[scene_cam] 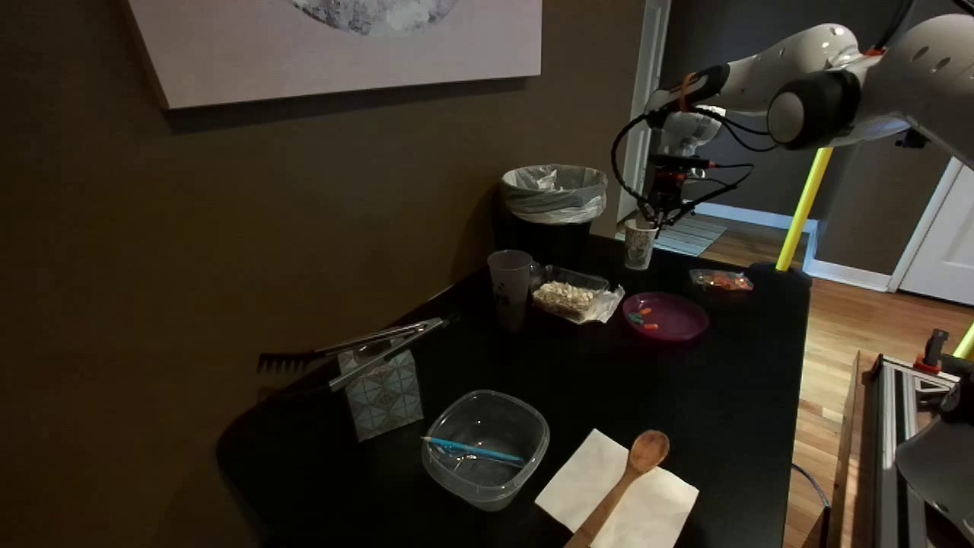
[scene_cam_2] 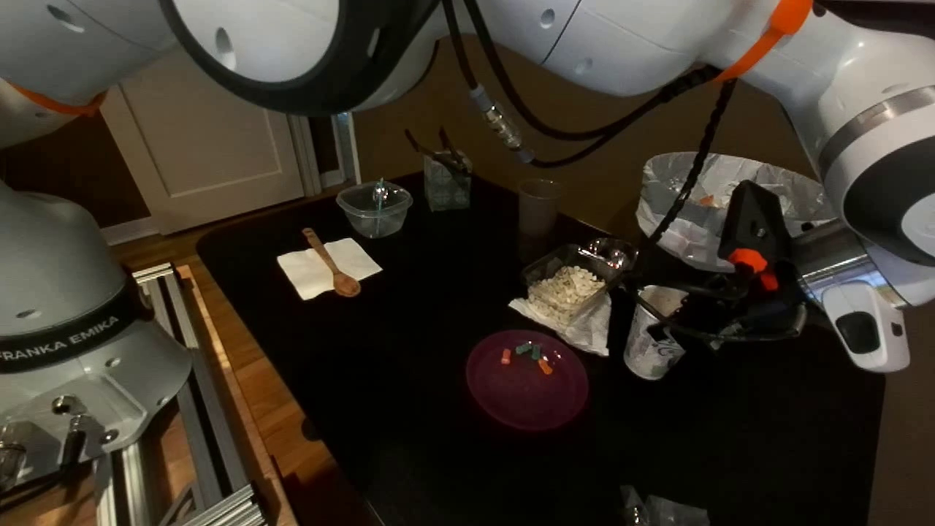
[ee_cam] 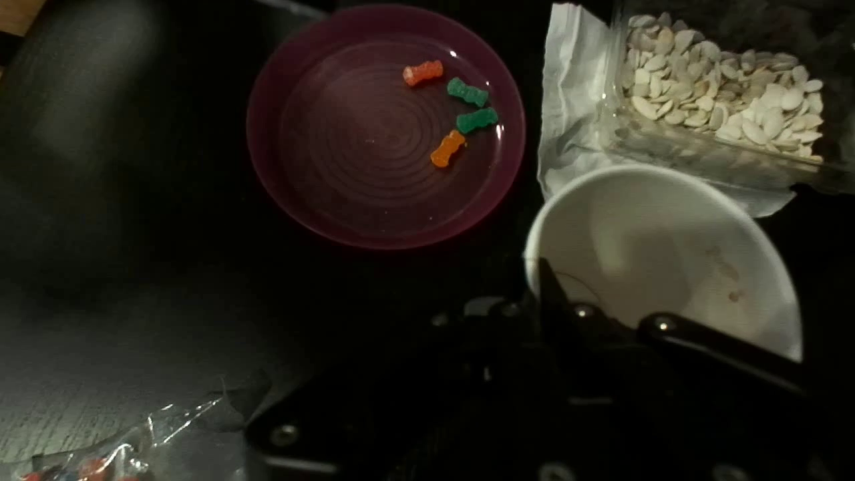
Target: Remove the coffee cup from the purple plate.
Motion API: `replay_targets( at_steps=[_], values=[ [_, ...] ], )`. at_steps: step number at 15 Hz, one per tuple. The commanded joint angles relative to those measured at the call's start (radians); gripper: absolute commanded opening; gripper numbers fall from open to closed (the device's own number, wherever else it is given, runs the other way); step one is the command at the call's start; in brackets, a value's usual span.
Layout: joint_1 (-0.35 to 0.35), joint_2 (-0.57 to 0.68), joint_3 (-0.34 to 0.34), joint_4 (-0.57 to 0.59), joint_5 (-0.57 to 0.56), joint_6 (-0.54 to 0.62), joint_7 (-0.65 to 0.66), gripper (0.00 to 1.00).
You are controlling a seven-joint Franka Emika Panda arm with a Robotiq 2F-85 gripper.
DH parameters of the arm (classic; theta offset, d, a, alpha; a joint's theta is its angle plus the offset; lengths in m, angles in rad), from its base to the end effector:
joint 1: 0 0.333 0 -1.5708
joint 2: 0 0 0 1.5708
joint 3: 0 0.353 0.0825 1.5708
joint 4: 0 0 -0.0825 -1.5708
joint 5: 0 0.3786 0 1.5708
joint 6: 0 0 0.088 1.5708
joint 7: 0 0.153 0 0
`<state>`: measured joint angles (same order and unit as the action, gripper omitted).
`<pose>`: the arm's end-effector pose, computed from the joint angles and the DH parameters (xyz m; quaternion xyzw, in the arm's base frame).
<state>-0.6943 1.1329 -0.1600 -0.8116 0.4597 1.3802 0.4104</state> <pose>0.5691 -0.4710 0.1808 -0.7691 0.5587 0.2347 0.2029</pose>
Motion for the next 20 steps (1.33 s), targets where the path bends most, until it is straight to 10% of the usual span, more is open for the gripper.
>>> replay_targets(
  at_steps=[1,16,17,20],
  values=[
    [-0.011,0.017,0.006,0.000,0.021,0.087,-0.017,0.01],
    [0.010,0.052,-0.001,-0.039,-0.003,0.226,0.009,0.01],
    [0.011,0.053,-0.002,-0.038,-0.005,0.219,0.013,0.29],
    [0.010,0.051,-0.004,-0.036,-0.005,0.219,0.020,0.44]
  ],
)
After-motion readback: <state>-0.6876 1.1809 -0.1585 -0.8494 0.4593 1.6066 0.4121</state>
